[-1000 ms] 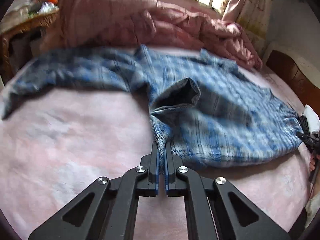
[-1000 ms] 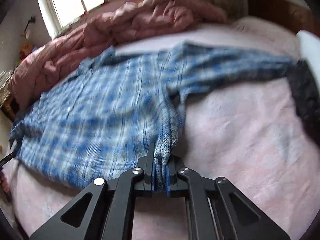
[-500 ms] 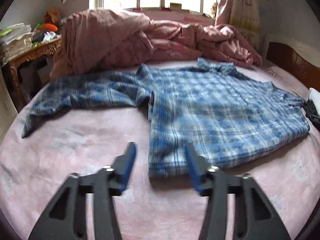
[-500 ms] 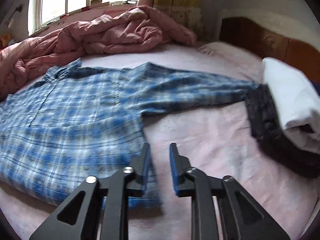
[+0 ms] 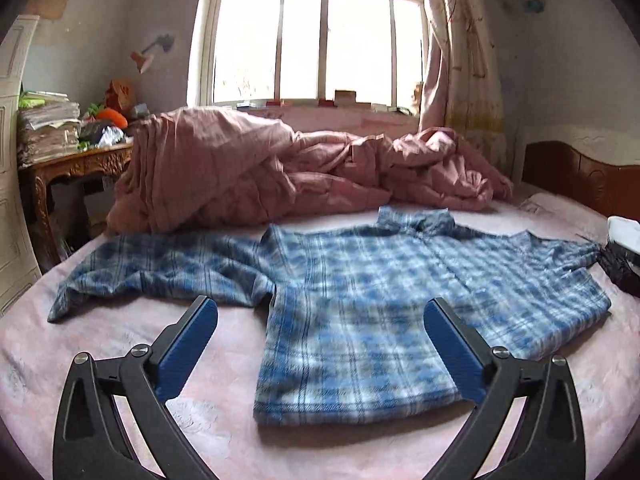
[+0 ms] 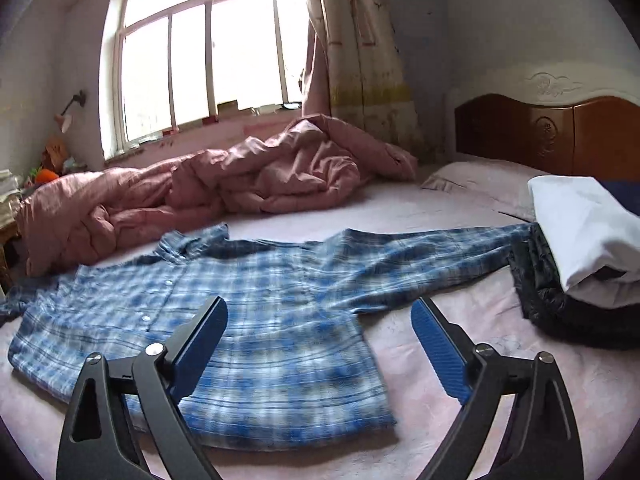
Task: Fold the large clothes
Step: 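Withdraw both open grippers from the flattened shirt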
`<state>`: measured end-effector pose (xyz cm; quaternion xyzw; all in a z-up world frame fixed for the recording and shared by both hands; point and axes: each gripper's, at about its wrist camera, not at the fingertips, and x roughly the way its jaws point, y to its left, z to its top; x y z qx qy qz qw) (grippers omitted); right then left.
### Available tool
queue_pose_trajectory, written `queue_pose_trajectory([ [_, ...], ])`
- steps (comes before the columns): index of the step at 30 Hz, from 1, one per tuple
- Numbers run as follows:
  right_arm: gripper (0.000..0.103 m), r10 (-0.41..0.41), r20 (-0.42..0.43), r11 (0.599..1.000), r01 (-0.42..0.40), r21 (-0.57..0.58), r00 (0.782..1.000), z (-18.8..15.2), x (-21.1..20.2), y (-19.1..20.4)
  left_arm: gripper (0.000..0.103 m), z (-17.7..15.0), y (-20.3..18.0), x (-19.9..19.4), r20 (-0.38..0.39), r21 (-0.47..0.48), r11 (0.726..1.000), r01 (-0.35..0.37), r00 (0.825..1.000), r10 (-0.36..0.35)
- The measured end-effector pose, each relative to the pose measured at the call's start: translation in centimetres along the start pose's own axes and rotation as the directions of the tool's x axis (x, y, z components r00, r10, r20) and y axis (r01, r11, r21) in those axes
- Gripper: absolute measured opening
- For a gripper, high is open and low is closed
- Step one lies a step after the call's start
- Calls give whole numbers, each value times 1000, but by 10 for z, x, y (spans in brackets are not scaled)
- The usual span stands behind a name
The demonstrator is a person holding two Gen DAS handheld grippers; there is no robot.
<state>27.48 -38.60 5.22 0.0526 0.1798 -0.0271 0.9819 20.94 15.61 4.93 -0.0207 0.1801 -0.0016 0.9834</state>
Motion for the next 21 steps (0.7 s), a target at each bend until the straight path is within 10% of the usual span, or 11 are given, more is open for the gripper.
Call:
queue_pose_trajectory([
  [7,95,73,19,988,-70,-140,997,-30,0,65,102,-15,-30,13,16,3,1000,0,1000,0],
  [13,95,-28,14,937,31,-349,1000,-50,11,115,102,-28,-47,25,12,51,997,-57,998,56],
  [21,95,-17,-78,954,-8,-300,997,-42,16,106,102,-26,-43,31,-50,14,1000,5,999,-5],
])
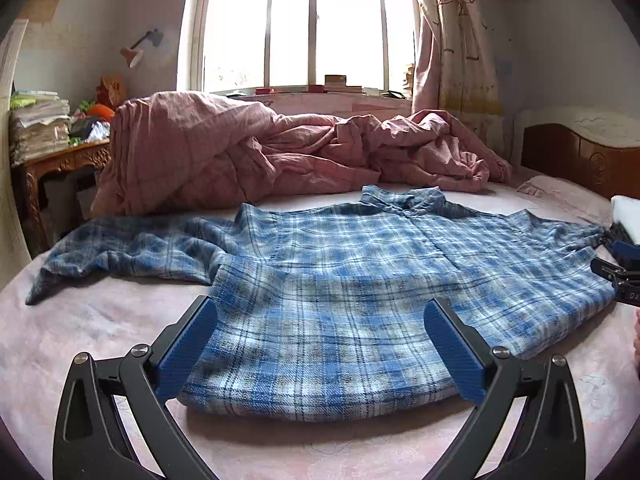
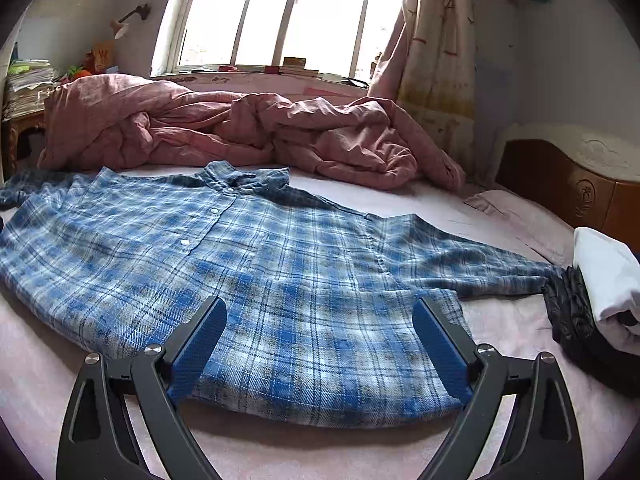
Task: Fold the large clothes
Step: 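Withdraw both open grippers from the flattened shirt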
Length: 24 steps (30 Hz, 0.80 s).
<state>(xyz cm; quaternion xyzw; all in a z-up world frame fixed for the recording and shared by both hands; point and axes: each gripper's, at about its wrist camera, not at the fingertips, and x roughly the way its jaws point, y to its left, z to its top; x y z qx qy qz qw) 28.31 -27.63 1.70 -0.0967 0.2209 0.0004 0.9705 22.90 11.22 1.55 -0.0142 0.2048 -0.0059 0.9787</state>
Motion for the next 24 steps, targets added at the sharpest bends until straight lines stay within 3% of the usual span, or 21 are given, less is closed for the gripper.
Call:
queue_pose_trajectory([
  [8,95,22,57,1000,-23,13,998,32,-37,6,102,39,28,-27,65,-30,1000,7,998,-5],
  [11,95,-26,105,999,23,27,994,46,-48,5,102,70,44,-35,119,-1,1000,-16,993,16],
  [13,95,-31,118,998,24,56,993,63,-50,3,102,101,54,-30,112,-1,999,-33,993,33],
  [16,95,-3,67,977,-11,215,998,99,-38,-3,102,152,61,-12,123,-51,998,-36,991,42],
  [19,95,88,10,940,-86,330,996,138,-16,6,102,192,57,0,156,-87,996,14,988,0],
  [21,95,59,6,938,-58,341,998,159,-5,19,102,206,53,9,139,-92,995,35,990,-22],
  [24,95,-16,69,937,-9,349,997,172,8,31,102,204,52,13,149,-68,998,15,989,-5],
])
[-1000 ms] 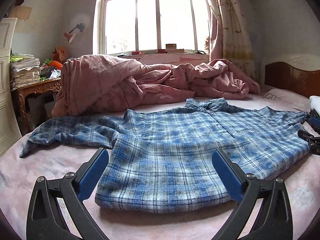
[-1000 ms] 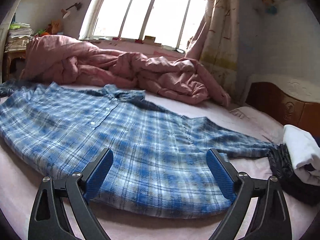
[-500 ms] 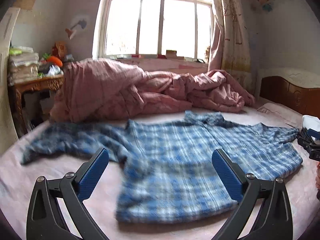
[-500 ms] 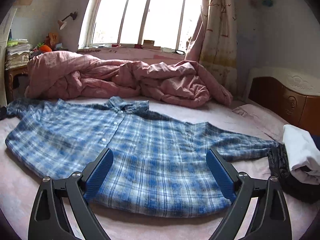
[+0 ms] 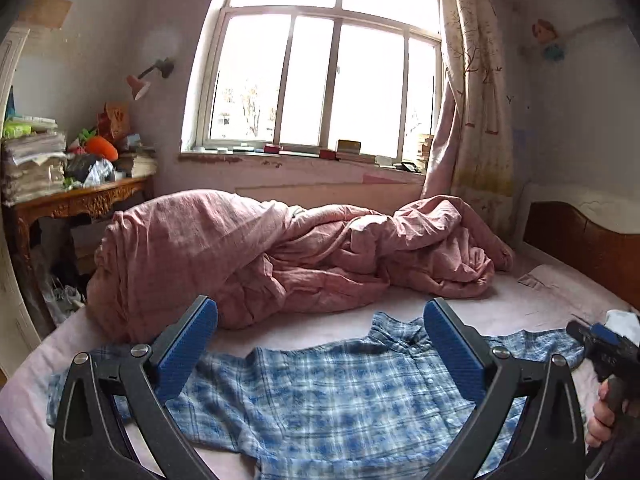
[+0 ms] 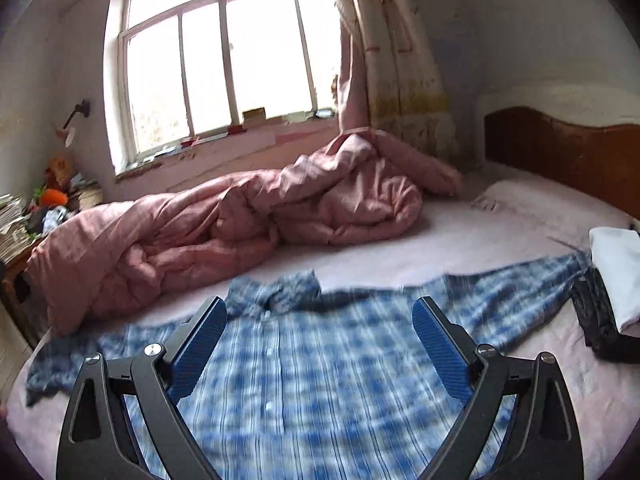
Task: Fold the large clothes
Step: 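Withdraw both open grippers from the flattened shirt, then grasp the plaid shirt sleeve cuff with the left gripper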
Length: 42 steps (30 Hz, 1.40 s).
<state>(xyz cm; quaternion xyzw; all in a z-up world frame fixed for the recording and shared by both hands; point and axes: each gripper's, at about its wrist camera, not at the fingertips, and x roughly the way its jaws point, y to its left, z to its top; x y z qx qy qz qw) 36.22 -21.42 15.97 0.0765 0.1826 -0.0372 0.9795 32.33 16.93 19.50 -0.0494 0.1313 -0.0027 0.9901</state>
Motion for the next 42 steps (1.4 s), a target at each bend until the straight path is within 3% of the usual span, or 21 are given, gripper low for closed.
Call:
queue_pose_trajectory([
  [2,95,19,16,1000,-19,8,1000,-7,15,3,102,-9,6,3,5,47,998,-43,999,43],
  [4,95,35,2,999,-35,-26,999,-19,34,7,102,-24,24,10,-26,37,997,-74,997,75],
  [7,95,-31,-66,994,23,-111,997,-51,70,12,102,-49,69,26,-149,-100,992,-72,987,56],
  [9,95,-21,-159,991,-1,-137,987,-71,90,9,102,-59,101,37,-199,-213,965,-155,973,112],
  [11,95,-1,-237,995,-21,-93,971,-83,103,3,102,-70,126,44,-219,-238,958,-163,969,110],
  [14,95,56,-285,994,-79,-71,957,-89,107,4,97,-90,158,67,-330,-216,938,-272,924,192],
  [16,95,57,-273,992,-84,-92,960,-91,102,8,94,-105,182,79,-381,-262,910,-322,901,209],
  [19,95,25,-256,988,-63,-139,966,-93,100,15,90,-128,209,96,-456,-341,875,-343,875,165],
  [21,95,16,-255,988,-55,-147,967,-94,100,16,90,-139,218,105,-497,-341,863,-373,851,172],
  [25,95,5,-258,988,-44,-145,966,-94,103,14,90,-160,231,120,-562,-367,838,-403,814,146],
  [28,95,-3,-261,989,-36,-144,965,-94,105,12,83,-170,235,131,-598,-293,840,-456,773,211],
  [29,95,-1,-265,989,-38,-142,964,-95,106,12,82,-171,237,134,-597,-274,843,-463,769,228],
  [31,95,5,-271,989,-44,-139,963,-95,107,12,80,-174,245,138,-587,-286,838,-465,776,230],
  [33,95,4,-273,989,-45,-143,962,-96,108,13,67,-175,253,139,-555,-297,831,-470,793,250],
  [34,95,0,-274,988,-42,-146,962,-97,108,13,45,-175,256,138,-540,-295,825,-481,797,271],
  [35,95,-3,-275,988,-40,-148,962,-97,109,13,12,-175,260,137,-522,-305,818,-488,804,285],
  [36,95,-4,-277,989,-38,-146,961,-98,110,13,0,-175,263,135,-500,-337,815,-471,823,268],
  [39,95,2,-283,990,-42,-136,959,-98,111,11,0,-167,263,125,-405,-435,832,-344,900,160],
  [42,95,6,-284,991,-45,-129,959,-98,111,11,0,-138,229,102,-255,-400,891,-215,960,117],
])
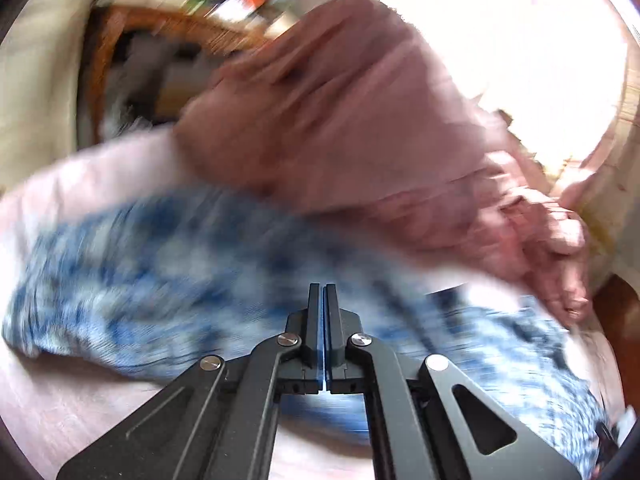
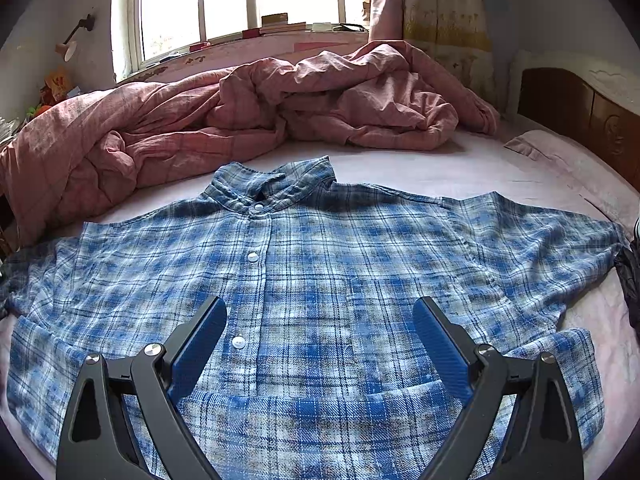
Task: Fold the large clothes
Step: 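Grasp the plaid shirt sleeve cuff with the left gripper, then lift the sleeve with the left gripper, lay it across the body, open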
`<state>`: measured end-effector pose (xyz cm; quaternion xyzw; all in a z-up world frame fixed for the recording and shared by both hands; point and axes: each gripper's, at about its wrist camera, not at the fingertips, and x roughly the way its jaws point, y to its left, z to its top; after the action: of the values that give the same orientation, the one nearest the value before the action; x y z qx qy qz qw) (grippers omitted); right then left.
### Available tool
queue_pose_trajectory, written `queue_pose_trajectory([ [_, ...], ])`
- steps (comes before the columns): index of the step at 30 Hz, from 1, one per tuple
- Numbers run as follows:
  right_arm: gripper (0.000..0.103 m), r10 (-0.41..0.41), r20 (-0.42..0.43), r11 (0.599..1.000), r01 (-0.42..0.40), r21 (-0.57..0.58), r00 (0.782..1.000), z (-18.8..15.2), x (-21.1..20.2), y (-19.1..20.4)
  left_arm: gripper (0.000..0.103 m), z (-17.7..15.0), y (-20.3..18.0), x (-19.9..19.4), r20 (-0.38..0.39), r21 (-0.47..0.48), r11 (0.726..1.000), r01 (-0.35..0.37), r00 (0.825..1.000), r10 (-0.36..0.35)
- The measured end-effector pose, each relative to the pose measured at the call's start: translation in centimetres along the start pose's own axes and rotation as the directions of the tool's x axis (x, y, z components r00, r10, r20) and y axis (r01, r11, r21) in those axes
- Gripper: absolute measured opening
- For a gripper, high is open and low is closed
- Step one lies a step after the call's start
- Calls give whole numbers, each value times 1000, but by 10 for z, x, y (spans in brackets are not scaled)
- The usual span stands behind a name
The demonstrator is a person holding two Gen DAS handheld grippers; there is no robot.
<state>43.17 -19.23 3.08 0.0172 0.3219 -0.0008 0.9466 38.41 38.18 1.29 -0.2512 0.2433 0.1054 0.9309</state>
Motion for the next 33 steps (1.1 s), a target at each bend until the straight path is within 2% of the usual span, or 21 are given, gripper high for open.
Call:
queue_pose_trajectory([
  [2,95,-3,-1,1000,3,-1,1000,0,0,0,0,2,-29,-21,35,44,997,71,997,-72],
  [4,95,-7,0,1000,7,-3,1000,0,0,0,0,1,-47,-33,20,40,996,76,997,-77],
  [6,95,-8,-3,1000,8,-1,1000,-1,1,-1,0,0,-57,-39,13,25,991,135,991,-135],
  [7,95,-6,-6,1000,6,1,1000,-1,2,-1,0,-1,-60,-40,4,28,990,141,990,-141],
  [11,95,-8,-16,1000,8,-10,1000,-2,4,1,0,-2,-67,-26,-77,53,991,120,990,-116],
  [13,95,-14,-16,1000,14,-18,1000,-2,5,3,0,-6,-65,-12,-138,41,998,56,989,-50],
  [15,95,-22,-17,999,22,-26,1000,-2,5,4,21,-10,-60,-3,-126,38,992,-121,984,125],
  [16,95,-28,-18,999,27,-32,999,-2,5,5,52,-12,-55,2,-132,34,980,-195,971,198],
  [17,95,-33,-17,999,33,-39,999,-2,5,5,69,-14,-49,8,-161,23,975,-221,962,221],
  [19,95,-50,-11,998,50,-44,999,-2,4,5,70,-15,-32,18,-232,-36,967,-251,944,236],
  [22,95,-51,-18,998,50,-40,999,-2,6,4,75,-22,-7,30,-312,-110,941,-321,910,274],
  [23,95,-51,-20,998,50,-43,998,-3,6,5,75,-24,1,32,-328,-134,934,-331,904,274],
  [24,95,-56,-19,997,55,-49,998,-3,7,6,76,-25,7,32,-318,-164,932,-324,912,261],
  [25,95,-60,-18,997,59,-55,998,-4,7,6,80,-25,13,29,-279,-192,933,-305,928,246],
  [26,95,-63,-16,996,62,-63,998,-4,7,7,82,-23,21,28,-245,-206,931,-302,937,250],
  [27,95,-65,-15,996,63,-70,998,-4,7,9,82,-22,32,32,-245,-215,928,-303,937,249],
  [28,95,-65,-15,995,63,-71,998,-4,7,9,82,-20,42,36,-257,-237,932,-275,943,213],
  [31,95,-57,-18,996,56,-64,998,-4,8,10,84,-13,58,36,-201,-306,933,-190,971,132],
  [32,95,-58,-18,996,57,-63,998,-5,8,10,81,-13,59,38,-189,-297,937,-181,974,129],
  [33,95,-59,-19,996,58,-62,998,-5,8,9,75,-13,58,39,-180,-267,945,-191,973,146],
])
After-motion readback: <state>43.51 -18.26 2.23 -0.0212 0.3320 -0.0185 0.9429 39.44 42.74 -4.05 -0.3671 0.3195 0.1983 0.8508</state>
